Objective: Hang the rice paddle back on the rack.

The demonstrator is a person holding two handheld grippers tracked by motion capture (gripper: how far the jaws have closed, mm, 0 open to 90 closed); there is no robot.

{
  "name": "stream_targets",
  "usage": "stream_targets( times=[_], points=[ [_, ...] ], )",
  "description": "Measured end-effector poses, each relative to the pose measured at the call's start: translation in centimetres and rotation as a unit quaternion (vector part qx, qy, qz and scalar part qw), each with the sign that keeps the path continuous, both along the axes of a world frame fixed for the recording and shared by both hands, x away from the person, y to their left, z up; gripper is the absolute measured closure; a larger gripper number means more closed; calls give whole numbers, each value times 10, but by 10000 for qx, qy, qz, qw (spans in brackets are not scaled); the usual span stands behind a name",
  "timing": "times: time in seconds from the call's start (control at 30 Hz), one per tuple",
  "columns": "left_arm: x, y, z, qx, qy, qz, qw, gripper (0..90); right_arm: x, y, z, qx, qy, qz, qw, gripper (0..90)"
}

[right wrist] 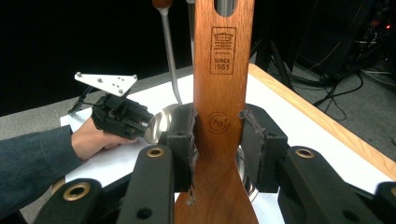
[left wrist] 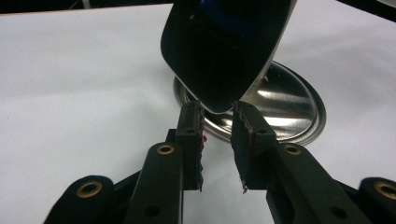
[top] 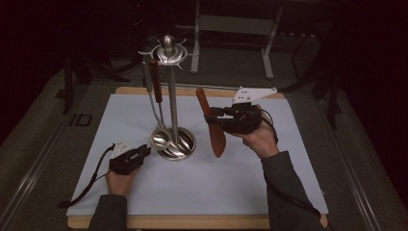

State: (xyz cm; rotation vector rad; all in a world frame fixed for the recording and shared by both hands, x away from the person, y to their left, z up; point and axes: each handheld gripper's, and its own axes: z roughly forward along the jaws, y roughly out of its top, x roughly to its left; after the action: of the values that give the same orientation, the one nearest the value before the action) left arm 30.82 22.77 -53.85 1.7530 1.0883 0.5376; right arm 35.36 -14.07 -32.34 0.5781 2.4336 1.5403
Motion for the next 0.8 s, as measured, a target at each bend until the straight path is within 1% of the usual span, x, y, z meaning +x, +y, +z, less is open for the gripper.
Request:
stream_targets(
  times=[0.07,0.23,0.8],
  points=[
    [0,0,0,-2,-1,0,10000,733,-1,0,1,18,-18,8,10000,665],
    [0,0,0,-6,-7,-4,10000,733,-4,1,6,91,-150,21,9998,665],
    [0,0,0,-13,-11,-6,10000,734,-9,6,19,284,-295,47,9991,665]
  ],
)
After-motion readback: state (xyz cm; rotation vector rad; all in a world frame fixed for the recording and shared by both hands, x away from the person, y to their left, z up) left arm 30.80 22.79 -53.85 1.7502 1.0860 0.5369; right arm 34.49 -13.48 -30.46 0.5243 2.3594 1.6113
